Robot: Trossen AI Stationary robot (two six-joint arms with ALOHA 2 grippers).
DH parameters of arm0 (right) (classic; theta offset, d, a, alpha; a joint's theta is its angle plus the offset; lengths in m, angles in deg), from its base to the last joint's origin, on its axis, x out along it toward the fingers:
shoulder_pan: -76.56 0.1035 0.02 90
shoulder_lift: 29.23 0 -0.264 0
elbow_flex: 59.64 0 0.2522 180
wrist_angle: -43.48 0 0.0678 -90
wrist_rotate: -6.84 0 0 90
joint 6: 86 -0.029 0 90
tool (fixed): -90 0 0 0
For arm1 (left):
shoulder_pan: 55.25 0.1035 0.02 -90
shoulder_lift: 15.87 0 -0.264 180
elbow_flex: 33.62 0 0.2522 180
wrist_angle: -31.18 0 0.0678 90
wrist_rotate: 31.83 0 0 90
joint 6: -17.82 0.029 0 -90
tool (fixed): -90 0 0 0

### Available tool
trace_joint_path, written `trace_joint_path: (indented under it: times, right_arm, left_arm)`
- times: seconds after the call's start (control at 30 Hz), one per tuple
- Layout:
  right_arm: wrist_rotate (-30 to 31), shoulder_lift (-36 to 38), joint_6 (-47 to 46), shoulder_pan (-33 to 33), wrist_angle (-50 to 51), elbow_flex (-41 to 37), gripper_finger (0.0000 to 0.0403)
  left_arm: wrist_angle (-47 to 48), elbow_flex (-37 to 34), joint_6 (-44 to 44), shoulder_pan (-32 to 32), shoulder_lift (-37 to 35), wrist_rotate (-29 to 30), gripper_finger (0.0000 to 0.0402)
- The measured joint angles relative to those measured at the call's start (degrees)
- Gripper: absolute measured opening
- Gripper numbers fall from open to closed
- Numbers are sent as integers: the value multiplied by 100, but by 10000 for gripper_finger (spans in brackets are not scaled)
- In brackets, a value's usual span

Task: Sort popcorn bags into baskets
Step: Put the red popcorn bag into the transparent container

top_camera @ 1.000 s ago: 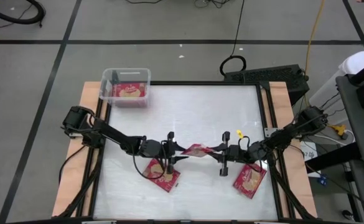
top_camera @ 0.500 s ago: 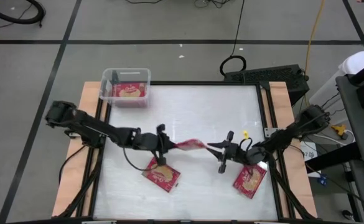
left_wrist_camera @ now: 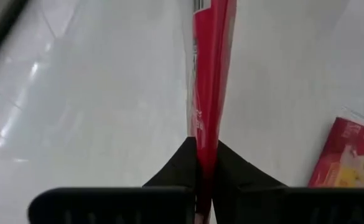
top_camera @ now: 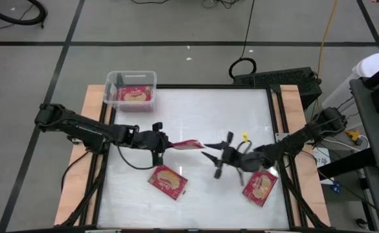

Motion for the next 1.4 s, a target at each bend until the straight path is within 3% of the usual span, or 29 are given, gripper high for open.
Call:
trace_joint_path:
  times: [0.17, 0.3, 0.37, 0.63, 0.87, 1.0, 1.2, 1.4]
  right_arm:
    - [-975, -631, -440, -721, 331, 711, 132]
    - [-1900, -1104, -974, -1212, 483, 773, 133]
    - [-2088, -1272, -1007, -1321, 474, 775, 133]
    - [-2101, -1486, -352, -1418, 455, 784, 133]
    - [-1967, -1145, 205, -1385, 535, 786, 145]
    - [-1989, -1167, -93, -1525, 1038, 780, 162]
    - [-2583, -1404, -463, -1611, 1216, 771, 175]
    - [-2579, -1495, -459, -1610, 1295, 775, 142]
  left_arm:
    - [453, -6, -406, 94, 234, -75, 30]
    - [474, 10, -499, 71, 280, -75, 27]
    - [629, -6, -510, 71, 278, -77, 23]
    - [622, -5, -473, 71, 278, -79, 33]
    - [685, 1, -299, 71, 272, -88, 22]
    - [559, 1, -144, 68, 274, -97, 32]
    - [532, 1, -33, 106, 274, -64, 31]
    - [521, 1, -50, 119, 274, -58, 31]
